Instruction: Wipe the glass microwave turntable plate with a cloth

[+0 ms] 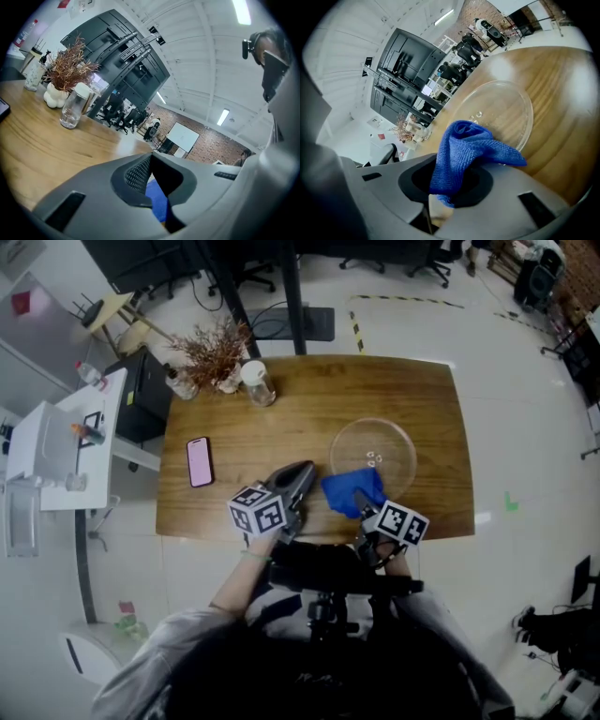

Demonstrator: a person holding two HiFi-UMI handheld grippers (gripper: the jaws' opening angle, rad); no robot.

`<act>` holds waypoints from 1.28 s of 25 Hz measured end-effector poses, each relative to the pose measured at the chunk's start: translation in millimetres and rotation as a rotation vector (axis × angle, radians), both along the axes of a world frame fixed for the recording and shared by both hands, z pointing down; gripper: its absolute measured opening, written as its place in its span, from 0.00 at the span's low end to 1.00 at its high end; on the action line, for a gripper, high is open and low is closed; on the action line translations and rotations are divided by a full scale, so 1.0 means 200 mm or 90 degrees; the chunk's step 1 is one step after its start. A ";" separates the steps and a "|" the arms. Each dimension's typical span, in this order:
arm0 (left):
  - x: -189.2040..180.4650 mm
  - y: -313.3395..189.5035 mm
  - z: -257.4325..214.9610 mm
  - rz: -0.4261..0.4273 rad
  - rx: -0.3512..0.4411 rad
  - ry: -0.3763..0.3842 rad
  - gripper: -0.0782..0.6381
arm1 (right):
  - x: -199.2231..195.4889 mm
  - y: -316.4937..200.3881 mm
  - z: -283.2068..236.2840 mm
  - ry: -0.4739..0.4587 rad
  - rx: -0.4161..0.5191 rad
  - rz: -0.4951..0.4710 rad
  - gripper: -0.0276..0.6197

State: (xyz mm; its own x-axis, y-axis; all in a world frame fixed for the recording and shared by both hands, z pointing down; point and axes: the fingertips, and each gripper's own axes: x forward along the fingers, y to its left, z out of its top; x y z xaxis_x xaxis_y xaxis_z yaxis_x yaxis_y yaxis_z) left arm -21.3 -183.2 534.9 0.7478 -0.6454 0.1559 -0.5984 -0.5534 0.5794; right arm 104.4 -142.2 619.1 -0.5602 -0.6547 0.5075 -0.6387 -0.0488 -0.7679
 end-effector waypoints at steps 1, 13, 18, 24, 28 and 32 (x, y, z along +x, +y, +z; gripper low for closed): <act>0.00 0.00 0.00 -0.001 -0.001 0.001 0.11 | 0.02 0.00 0.00 0.001 0.000 0.009 0.16; 0.02 0.01 0.02 0.014 -0.009 0.002 0.11 | 0.48 0.18 0.01 0.082 -0.005 0.140 0.16; -0.01 0.01 0.03 0.008 -0.010 0.006 0.11 | 0.66 0.26 0.06 0.096 -0.019 0.213 0.16; -0.01 0.03 0.03 0.012 -0.011 0.008 0.11 | 0.70 0.30 0.05 0.092 -0.018 0.243 0.16; 0.00 0.03 0.05 0.018 -0.018 0.014 0.11 | 0.65 0.29 -0.04 0.070 0.032 0.243 0.16; 0.07 0.05 0.05 0.047 -0.019 0.018 0.11 | 0.65 0.33 -0.13 0.073 0.074 0.253 0.16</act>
State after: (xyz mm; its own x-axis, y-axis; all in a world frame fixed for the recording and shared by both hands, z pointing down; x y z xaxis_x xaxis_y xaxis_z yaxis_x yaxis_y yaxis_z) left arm -8.0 -174.1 545.0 0.7978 -0.5834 0.1522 -0.5394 -0.5779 0.6124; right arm 233.8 -76.8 593.5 -0.1971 -0.8649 0.4615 -0.6687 -0.2256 -0.7084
